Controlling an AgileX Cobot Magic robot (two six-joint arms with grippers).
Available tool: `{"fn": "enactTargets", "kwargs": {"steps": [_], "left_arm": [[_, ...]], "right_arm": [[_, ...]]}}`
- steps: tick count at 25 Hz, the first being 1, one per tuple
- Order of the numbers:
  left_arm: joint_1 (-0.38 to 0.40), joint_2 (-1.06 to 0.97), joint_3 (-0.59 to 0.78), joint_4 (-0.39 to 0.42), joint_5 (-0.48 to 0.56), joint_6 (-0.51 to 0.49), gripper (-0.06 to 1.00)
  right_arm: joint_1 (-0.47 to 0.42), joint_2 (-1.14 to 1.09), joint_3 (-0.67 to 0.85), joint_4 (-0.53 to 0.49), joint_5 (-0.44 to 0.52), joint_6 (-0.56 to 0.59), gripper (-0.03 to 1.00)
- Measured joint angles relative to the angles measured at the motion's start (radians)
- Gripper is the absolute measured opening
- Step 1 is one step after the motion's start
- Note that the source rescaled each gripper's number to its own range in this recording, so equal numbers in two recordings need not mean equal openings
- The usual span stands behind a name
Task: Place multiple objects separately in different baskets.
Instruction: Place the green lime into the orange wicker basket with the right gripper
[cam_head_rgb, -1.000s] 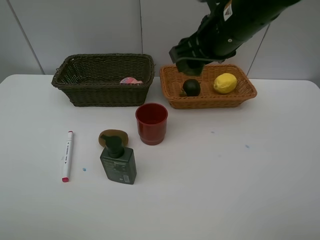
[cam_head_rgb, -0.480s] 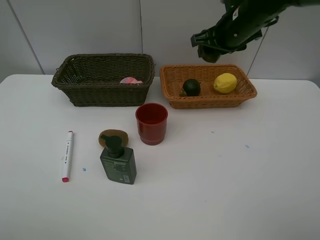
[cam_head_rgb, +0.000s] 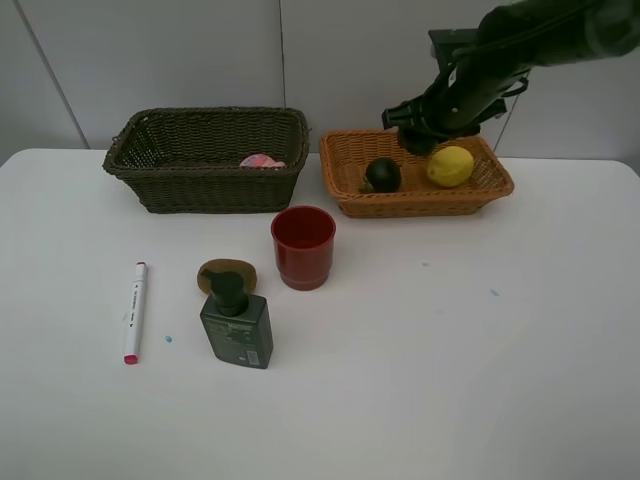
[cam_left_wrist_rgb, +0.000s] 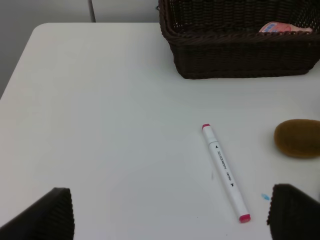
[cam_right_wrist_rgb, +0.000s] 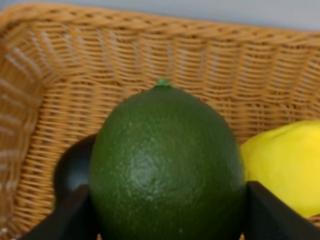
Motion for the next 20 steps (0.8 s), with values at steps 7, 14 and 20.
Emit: {"fn": "enactTargets", "kwargs": {"steps": [7,14,20], "left_arm": [[0.000,0.000,0.000,0.000,0.000,0.000,1.00],[0.000,0.000,0.000,0.000,0.000,0.000,1.00],[0.000,0.000,0.000,0.000,0.000,0.000,1.00]], "right_arm": [[-0.011,0.045,0.000,0.004,-0.001,0.000,0.60],[-0.011,0.049,0.000,0.005,-0.009,0.000,0.60],[-0.011,0.049,0.000,0.027,-0.010,0.000,0.60]]}}
